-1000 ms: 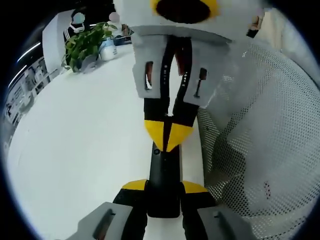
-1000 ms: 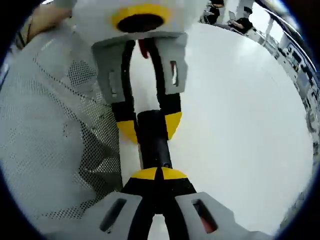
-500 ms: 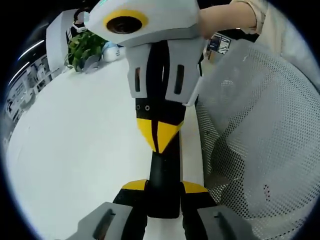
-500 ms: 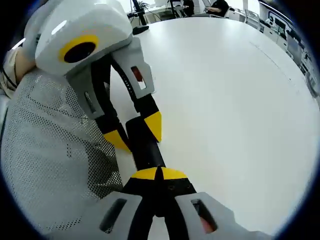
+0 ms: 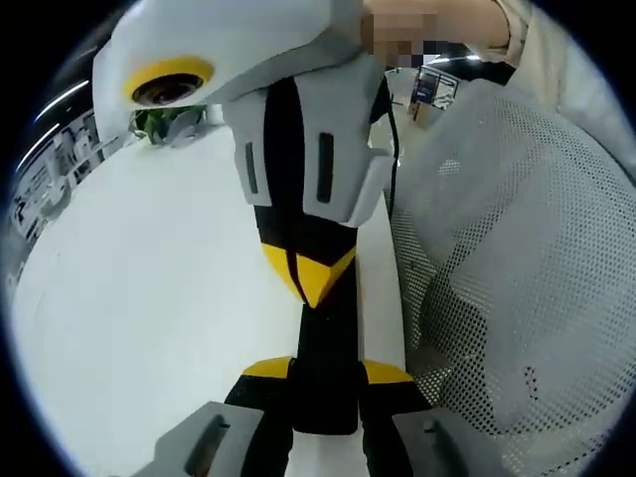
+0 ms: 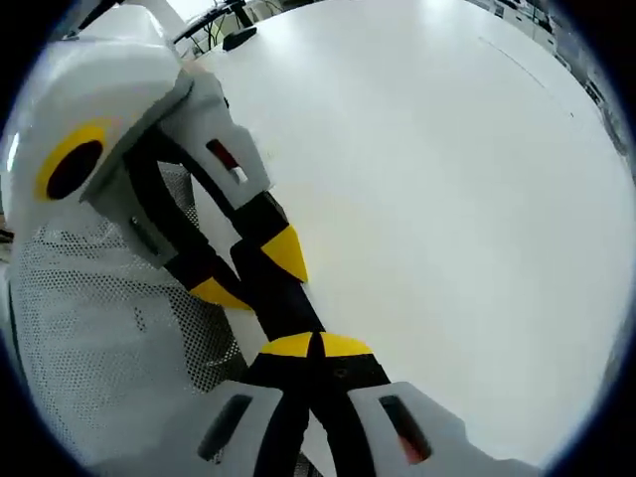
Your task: Press the specified remote control buttons in sequence, fully releasing each button before pressing the next.
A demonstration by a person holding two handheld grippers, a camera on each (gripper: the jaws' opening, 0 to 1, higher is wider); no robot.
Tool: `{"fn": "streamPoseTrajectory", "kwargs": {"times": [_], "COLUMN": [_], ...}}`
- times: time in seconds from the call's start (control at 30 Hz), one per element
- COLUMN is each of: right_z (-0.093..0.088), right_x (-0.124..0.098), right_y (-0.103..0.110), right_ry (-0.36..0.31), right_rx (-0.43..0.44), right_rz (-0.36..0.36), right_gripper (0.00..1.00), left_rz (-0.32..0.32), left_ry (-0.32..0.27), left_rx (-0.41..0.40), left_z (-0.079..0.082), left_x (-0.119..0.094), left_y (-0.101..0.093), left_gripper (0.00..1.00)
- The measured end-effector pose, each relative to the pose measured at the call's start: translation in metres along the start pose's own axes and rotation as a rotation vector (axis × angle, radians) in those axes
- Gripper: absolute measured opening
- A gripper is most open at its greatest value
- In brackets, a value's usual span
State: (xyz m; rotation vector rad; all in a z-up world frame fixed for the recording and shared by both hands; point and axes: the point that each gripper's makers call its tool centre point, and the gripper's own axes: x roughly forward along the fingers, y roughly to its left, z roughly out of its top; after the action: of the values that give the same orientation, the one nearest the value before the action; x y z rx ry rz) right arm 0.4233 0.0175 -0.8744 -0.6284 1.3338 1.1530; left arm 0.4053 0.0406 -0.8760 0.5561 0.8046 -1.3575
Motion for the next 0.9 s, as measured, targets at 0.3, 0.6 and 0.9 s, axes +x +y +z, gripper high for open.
{"fn": "streamPoseTrajectory", "kwargs": {"times": [0.3, 0.6, 0.9], "right_z": [-0.003, -0.010, -0.010], "right_x": [-0.005, -0.005, -0.005], "right_y": [0.004, 0.001, 0.009], "right_ry": [-0.101, -0.209, -0.247], "right_rx": [-0.036, -0.132, -0.359], "right_rz": [-0.021, -0.076, -0.162], "right_gripper": [0.00, 0.00, 0.00], "left_rz": [0.000, -0.015, -0.016], "left_ry": [0.000, -0.008, -0.006], "left_rx": [0.003, 0.026, 0.043], "left_z": [0.000, 0.004, 0.005], "left_x": [0.000, 0.003, 0.004], "left_y": [0.000, -0.005, -0.006], "left_gripper": [0.25, 0.25, 0.25]}}
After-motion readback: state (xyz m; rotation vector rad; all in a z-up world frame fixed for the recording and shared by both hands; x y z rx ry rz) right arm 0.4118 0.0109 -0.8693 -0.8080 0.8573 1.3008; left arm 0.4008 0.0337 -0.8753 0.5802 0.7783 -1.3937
